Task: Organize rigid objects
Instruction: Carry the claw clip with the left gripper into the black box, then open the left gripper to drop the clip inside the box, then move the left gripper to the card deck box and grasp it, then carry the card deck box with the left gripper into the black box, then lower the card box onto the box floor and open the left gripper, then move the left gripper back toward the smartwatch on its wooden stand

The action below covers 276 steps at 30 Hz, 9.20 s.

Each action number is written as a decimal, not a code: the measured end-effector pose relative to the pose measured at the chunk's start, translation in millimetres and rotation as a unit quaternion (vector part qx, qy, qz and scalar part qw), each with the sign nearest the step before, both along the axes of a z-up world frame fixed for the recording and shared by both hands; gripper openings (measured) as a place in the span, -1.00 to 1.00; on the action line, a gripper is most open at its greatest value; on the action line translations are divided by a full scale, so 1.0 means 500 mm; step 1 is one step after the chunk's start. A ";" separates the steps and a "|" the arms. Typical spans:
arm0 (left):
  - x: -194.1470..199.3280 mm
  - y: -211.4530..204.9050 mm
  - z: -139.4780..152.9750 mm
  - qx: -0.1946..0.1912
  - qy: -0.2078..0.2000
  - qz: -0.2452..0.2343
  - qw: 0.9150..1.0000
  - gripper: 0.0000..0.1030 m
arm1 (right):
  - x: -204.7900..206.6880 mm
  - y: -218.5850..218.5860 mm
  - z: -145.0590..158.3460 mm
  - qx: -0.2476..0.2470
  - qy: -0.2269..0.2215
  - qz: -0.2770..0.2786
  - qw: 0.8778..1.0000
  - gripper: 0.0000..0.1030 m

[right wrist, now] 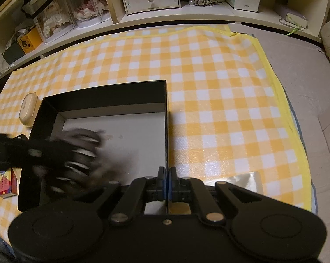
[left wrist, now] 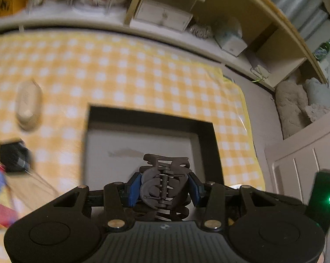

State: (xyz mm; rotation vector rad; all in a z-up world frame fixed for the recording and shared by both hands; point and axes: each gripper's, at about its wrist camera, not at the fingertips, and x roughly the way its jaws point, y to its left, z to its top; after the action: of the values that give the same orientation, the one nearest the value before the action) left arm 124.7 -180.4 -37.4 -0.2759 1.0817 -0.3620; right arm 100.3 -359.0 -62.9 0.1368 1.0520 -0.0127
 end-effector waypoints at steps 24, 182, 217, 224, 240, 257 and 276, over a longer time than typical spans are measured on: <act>0.002 -0.049 -0.058 -0.061 0.054 0.038 0.996 0.47 | -0.001 -0.007 -0.001 0.010 -0.002 -0.003 1.000 -0.92; 0.005 -0.032 0.041 0.150 -0.177 -0.241 0.942 0.16 | -0.008 -0.006 -0.014 0.007 0.003 0.000 1.000 -0.92; 0.034 -0.083 -0.100 0.281 -0.058 -0.354 0.890 -0.08 | 0.002 0.005 -0.010 0.011 0.006 0.005 1.000 -0.91; 0.061 -0.098 -0.102 0.278 -0.086 -0.318 0.902 -0.25 | 0.002 0.003 -0.012 0.011 0.006 0.005 1.000 -0.91; 0.057 -0.154 -0.111 0.223 -0.110 -0.342 0.906 -0.30 | 0.005 0.004 -0.012 0.012 0.006 0.005 1.000 -0.91; -0.042 -0.032 0.037 0.166 -0.163 -0.251 0.940 1.00 | 0.004 0.001 -0.013 0.012 0.006 0.006 1.000 -0.91; -0.130 0.094 0.081 0.096 -0.176 -0.143 0.969 1.00 | 0.003 -0.001 -0.014 0.012 0.006 0.006 1.000 -0.92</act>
State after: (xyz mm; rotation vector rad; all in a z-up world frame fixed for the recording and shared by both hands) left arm 59.6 -133.4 3.2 0.1187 0.7966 -0.5373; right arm 101.7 -359.3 -69.9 0.1522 1.0643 0.0092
